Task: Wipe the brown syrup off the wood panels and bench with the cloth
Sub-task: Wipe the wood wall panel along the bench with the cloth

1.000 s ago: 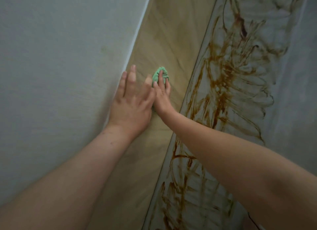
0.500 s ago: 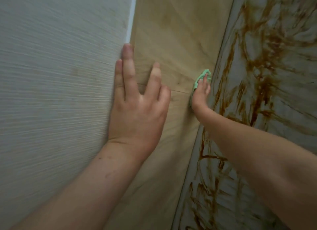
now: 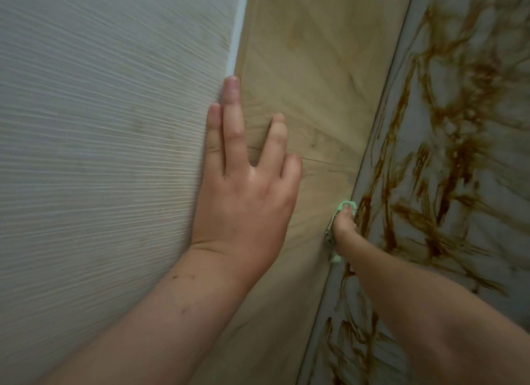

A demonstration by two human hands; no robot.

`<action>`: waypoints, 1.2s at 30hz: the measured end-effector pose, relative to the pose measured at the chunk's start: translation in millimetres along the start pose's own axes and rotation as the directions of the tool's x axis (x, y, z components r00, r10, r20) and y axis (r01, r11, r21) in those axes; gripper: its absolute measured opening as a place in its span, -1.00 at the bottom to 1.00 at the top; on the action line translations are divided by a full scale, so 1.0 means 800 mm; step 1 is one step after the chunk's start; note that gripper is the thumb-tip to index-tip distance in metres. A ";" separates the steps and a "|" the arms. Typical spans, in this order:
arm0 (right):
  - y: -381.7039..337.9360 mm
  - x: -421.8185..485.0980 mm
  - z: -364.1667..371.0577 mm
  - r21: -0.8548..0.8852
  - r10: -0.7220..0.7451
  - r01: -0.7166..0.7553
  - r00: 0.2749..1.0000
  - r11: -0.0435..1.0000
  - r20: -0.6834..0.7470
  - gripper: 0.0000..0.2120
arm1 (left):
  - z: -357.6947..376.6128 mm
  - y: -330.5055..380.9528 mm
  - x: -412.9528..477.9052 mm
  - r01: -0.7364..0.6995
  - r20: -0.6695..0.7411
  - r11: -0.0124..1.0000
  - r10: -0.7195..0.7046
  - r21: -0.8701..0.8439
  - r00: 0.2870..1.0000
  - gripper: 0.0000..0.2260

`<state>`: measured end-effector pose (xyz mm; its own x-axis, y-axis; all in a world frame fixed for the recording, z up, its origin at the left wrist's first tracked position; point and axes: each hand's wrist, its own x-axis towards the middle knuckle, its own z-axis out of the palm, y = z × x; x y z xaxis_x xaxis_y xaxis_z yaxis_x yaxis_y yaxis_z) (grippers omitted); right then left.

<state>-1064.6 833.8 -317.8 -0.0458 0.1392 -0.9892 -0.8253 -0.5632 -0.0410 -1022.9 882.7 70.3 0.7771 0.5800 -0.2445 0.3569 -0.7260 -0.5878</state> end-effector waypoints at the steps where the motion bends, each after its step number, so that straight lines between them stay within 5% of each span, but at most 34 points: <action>1: 0.004 0.040 0.004 0.009 0.031 -0.031 0.999 0.999 0.034 0.03 | -0.001 -0.001 0.000 -0.005 0.007 1.000 0.005 0.004 1.000 -0.93; 4: -0.033 0.129 0.020 0.089 0.002 0.000 1.000 0.996 -0.027 -0.09 | -0.003 -0.002 0.000 -0.020 0.010 1.000 0.020 0.019 1.000 -0.92; 6: -0.110 0.050 0.024 0.083 -0.061 0.067 0.996 0.994 -0.072 -0.09 | -0.004 -0.001 0.000 -0.021 0.020 1.000 0.020 0.023 1.000 -0.91; 10: -0.179 -0.132 0.034 0.073 -0.432 0.435 0.900 0.897 -0.061 -0.45 | -0.006 -0.002 0.000 -0.017 0.025 0.999 0.017 0.027 1.000 -0.89; 12: -0.164 -0.202 0.039 0.001 -0.619 0.619 0.785 0.785 0.027 -0.51 | -0.009 0.000 0.000 -0.008 0.038 0.999 0.007 0.036 0.999 -0.85; 15: -0.121 -0.262 0.041 -0.073 -0.884 0.904 0.426 0.420 0.192 -0.51 | -0.014 0.003 0.003 0.002 0.058 0.998 -0.006 0.061 0.998 -0.75; 17: -0.109 -0.264 0.035 -0.046 -0.930 0.954 0.300 0.297 0.214 -0.52 | -0.017 0.003 0.003 0.000 0.054 0.999 -0.001 0.037 0.999 -0.76; 19: -0.112 -0.223 0.031 -0.094 -0.911 0.925 0.378 0.367 0.164 -0.51 | -0.015 0.003 0.002 -0.012 0.062 0.999 0.009 0.039 0.998 -0.80; 22: -0.119 -0.126 0.020 -0.130 -0.656 0.655 0.753 0.744 0.043 -0.52 | -0.012 0.003 0.002 -0.015 0.074 0.998 0.011 0.056 0.997 -0.83; 24: -0.103 -0.074 0.014 -0.059 -0.406 0.404 0.914 0.913 -0.027 -0.51 | -0.008 0.003 0.001 -0.018 0.063 0.998 0.015 0.055 0.998 -0.86; 29: -0.008 -0.022 0.008 -0.085 -0.093 0.099 0.993 0.991 0.071 -0.42 | -0.008 0.003 0.002 -0.014 0.051 0.998 0.011 0.059 0.999 -0.86; 32: -0.006 0.076 0.018 -0.111 -0.029 0.033 0.999 0.993 0.038 -0.15 | -0.010 0.005 0.001 -0.015 0.066 0.998 0.011 0.054 0.998 -0.86; 36: -0.144 -0.032 0.021 -0.001 -0.258 0.258 0.966 0.966 0.007 -0.35 | -0.009 0.004 0.002 -0.010 0.057 0.999 0.008 0.040 0.998 -0.85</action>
<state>-977.7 908.6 -285.8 0.1647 0.2857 -0.9441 -0.8087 -0.5089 -0.2950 -1017.1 878.7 74.1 0.7489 0.5944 -0.2931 0.3277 -0.7165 -0.6158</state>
